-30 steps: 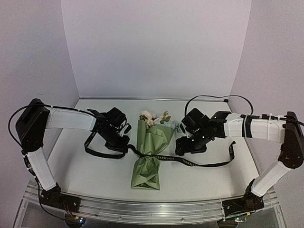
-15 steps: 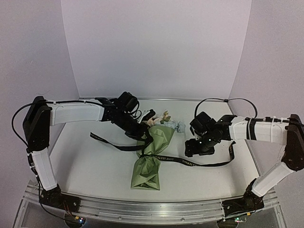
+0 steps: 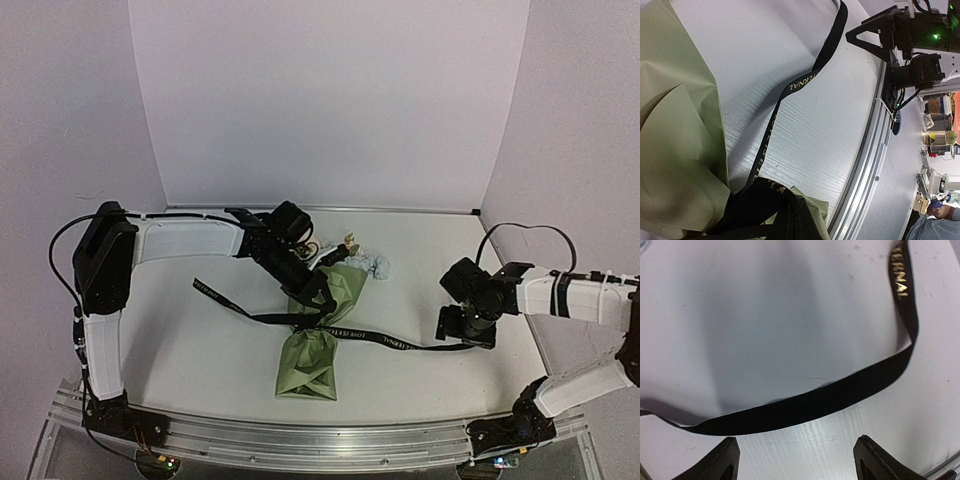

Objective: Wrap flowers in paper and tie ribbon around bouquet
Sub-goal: Pick up the right side of the half-tied ribbon from the folded bouquet.

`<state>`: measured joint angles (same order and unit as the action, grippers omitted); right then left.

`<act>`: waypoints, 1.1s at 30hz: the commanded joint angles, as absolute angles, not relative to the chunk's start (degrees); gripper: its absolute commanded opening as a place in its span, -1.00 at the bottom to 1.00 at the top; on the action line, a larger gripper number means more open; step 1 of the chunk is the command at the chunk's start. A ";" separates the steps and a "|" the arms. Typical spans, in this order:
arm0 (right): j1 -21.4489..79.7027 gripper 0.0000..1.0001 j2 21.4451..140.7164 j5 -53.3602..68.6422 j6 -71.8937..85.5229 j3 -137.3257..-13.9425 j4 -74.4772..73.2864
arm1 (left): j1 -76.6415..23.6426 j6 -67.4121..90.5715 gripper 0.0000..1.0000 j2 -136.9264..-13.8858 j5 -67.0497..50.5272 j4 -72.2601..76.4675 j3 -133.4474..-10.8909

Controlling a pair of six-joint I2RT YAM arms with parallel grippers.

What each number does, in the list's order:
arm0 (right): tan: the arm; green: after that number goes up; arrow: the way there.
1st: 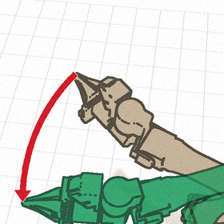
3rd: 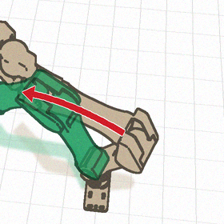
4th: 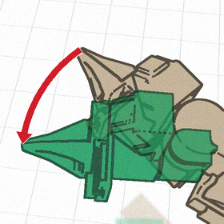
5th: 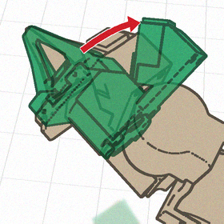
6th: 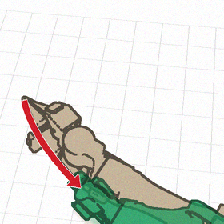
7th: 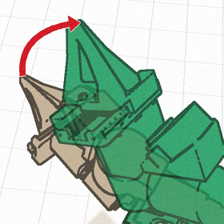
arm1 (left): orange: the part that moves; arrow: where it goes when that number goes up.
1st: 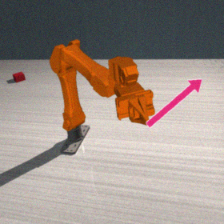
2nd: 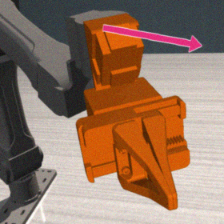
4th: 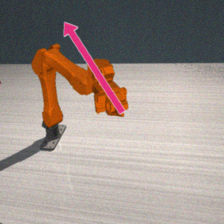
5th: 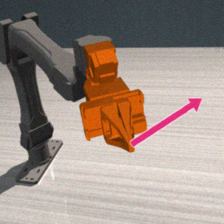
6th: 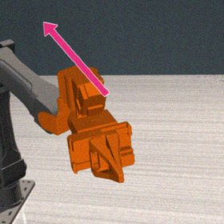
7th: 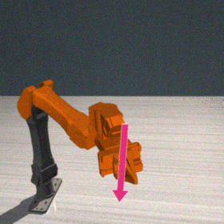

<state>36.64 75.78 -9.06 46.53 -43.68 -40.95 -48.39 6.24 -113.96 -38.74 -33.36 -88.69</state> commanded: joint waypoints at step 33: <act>17.81 -1.00 87.70 -0.02 54.67 -56.73 -32.49 | -50.66 0.16 -1.00 -113.05 -43.16 -30.65 -89.10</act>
<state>14.21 86.11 -2.29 55.94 -44.57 -31.21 -49.28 2.51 -114.41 -41.66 -32.78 -88.25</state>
